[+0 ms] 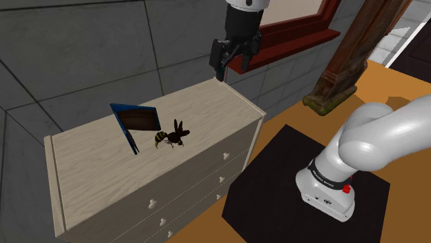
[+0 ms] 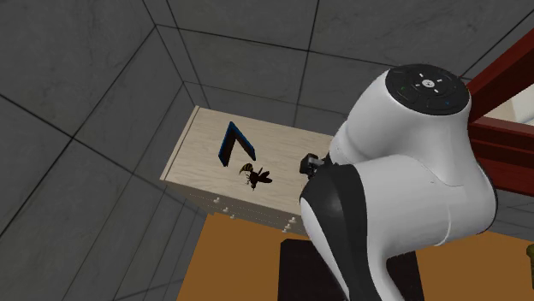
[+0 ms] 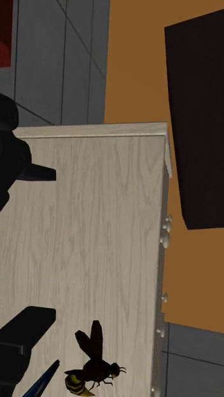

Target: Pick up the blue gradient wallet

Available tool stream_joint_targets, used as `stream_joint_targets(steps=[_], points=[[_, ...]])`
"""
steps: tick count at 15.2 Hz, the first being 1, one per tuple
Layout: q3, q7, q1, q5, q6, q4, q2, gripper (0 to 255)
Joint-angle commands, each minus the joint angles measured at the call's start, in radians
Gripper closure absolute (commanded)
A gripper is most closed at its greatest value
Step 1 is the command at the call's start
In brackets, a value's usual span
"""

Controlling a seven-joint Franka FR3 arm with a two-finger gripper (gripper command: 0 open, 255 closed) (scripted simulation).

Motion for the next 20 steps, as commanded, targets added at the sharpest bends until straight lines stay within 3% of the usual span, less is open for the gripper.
stream_joint_targets(steps=[1, 7, 13, 16, 20], points=[[0.046, 0.052, -0.002, 0.000, 0.023, 0.038, 0.057, 0], [0.185, 0.219, -0.012, -0.046, 0.076, 0.182, 0.252, 0], [0.318, 0.420, -0.003, -0.183, 0.094, 0.376, 0.503, 0], [0.363, 0.528, 0.036, -0.287, 0.078, 0.499, 0.652, 0], [0.377, 0.651, 0.142, -0.433, 0.025, 0.697, 0.860, 0]])
